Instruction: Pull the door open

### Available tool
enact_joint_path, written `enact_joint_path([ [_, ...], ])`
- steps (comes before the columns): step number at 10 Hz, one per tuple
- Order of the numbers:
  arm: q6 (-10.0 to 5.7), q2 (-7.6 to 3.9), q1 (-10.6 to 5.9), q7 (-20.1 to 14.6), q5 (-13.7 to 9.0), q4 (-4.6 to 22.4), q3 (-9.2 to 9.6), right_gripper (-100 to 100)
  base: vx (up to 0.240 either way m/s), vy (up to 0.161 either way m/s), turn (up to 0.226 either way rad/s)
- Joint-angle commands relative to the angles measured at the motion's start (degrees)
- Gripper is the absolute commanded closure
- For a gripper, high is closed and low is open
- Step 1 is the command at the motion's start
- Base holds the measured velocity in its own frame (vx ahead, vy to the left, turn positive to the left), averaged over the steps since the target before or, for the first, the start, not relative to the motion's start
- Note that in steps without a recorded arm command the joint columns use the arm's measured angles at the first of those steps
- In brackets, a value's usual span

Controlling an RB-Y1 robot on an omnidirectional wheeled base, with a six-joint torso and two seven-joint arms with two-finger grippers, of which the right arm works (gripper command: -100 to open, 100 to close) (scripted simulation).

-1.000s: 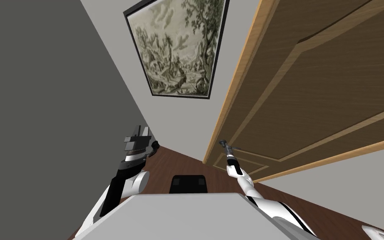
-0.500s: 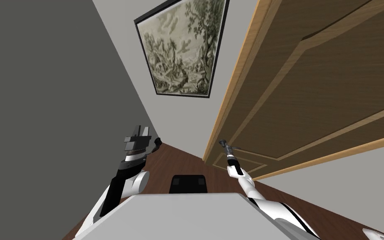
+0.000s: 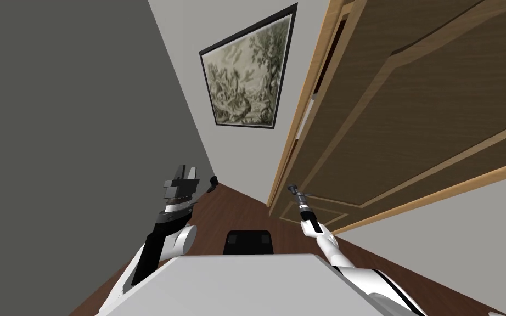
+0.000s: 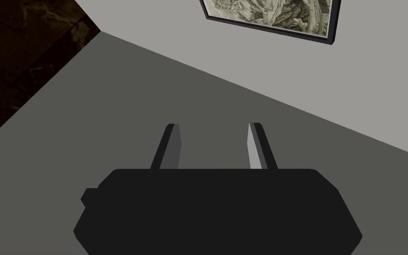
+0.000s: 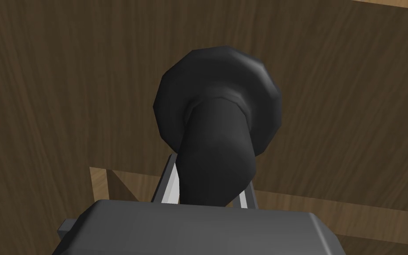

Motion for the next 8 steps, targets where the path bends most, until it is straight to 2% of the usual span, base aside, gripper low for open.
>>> enact_joint_path([
  [1, -0.38, -0.65, 0.37, -0.8, 0.3, -0.4, 0.63, 100, -0.199, -0.028, 0.073],
  [2, -0.52, -0.88, 0.55, -1.2, 0.5, -0.5, 1.05, 100, -0.202, -0.028, 0.061],
  [3, -0.39, -0.55, 0.33, -0.9, 0.4, -0.3, 0.9, 100, -0.091, -0.011, 0.019],
  [8, -3.39, -3.2, 2.94, -5.2, 2.0, -1.8, 4.68, 100, -0.216, -0.054, 0.106],
])
